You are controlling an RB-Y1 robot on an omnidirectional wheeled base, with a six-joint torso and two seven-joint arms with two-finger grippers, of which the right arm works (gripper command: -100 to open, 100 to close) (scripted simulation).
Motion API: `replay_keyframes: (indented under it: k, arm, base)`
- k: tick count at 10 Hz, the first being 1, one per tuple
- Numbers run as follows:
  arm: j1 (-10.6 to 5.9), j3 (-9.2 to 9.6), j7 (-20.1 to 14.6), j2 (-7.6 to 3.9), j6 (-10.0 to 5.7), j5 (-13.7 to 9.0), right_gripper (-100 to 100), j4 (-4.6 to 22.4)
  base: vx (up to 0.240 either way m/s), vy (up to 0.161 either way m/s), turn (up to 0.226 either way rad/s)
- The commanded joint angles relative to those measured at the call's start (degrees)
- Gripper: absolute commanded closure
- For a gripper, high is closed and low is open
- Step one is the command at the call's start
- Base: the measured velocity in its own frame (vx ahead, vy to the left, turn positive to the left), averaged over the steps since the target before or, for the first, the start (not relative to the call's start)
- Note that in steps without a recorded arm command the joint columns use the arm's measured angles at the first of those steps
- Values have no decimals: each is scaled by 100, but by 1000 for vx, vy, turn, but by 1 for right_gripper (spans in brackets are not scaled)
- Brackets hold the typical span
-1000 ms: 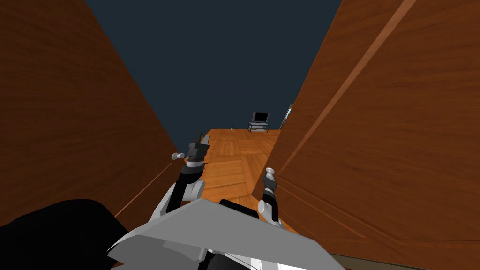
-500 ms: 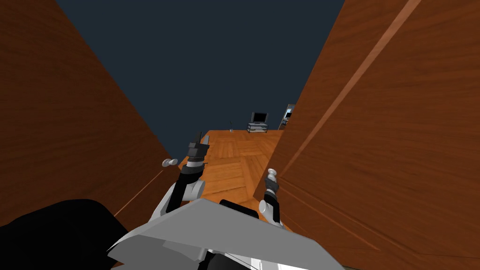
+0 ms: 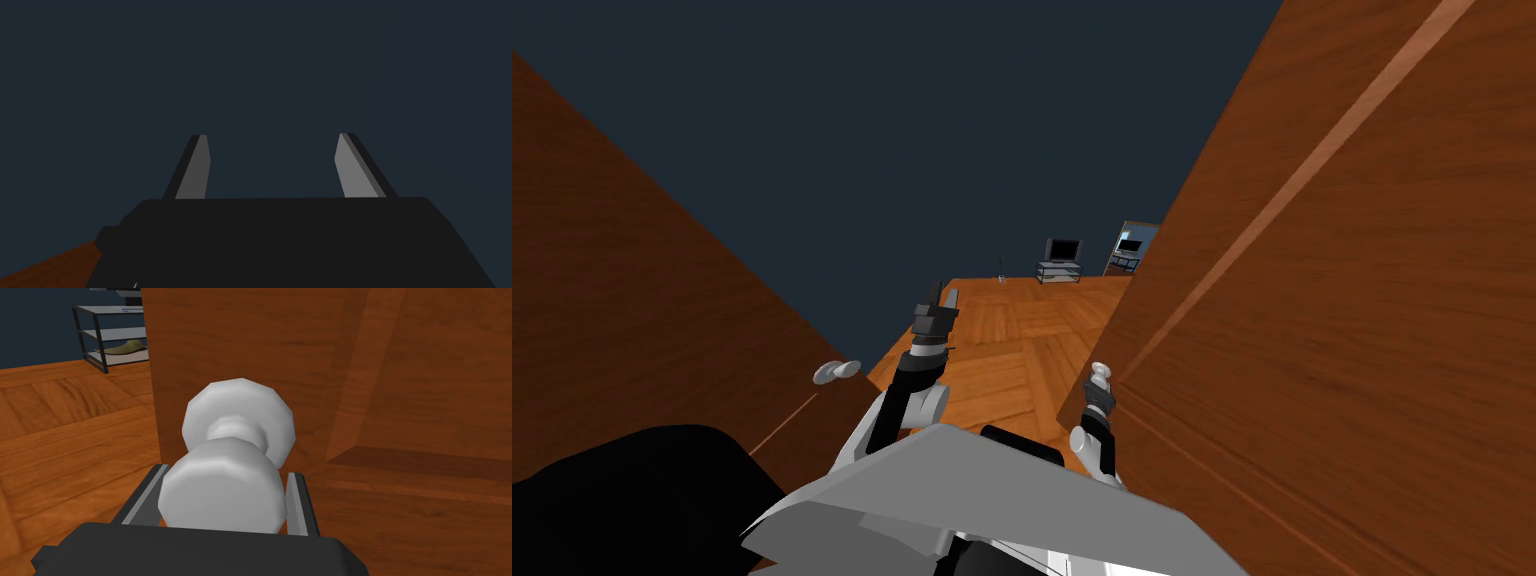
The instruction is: Push the door open
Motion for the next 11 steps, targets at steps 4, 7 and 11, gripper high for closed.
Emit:
replay_keyframes:
  k: [4,7,11]
  arm:
    - [-3,-248,58,-24,-104,-156,100,-21]
    - [42,-325,111,-57,-97,-216,100,-87]
    - [42,-519,150,-130,-154,-361,100,-57]
  base:
    - [204,13,-56]
    - [68,3,-10]
    - [194,1,-51]
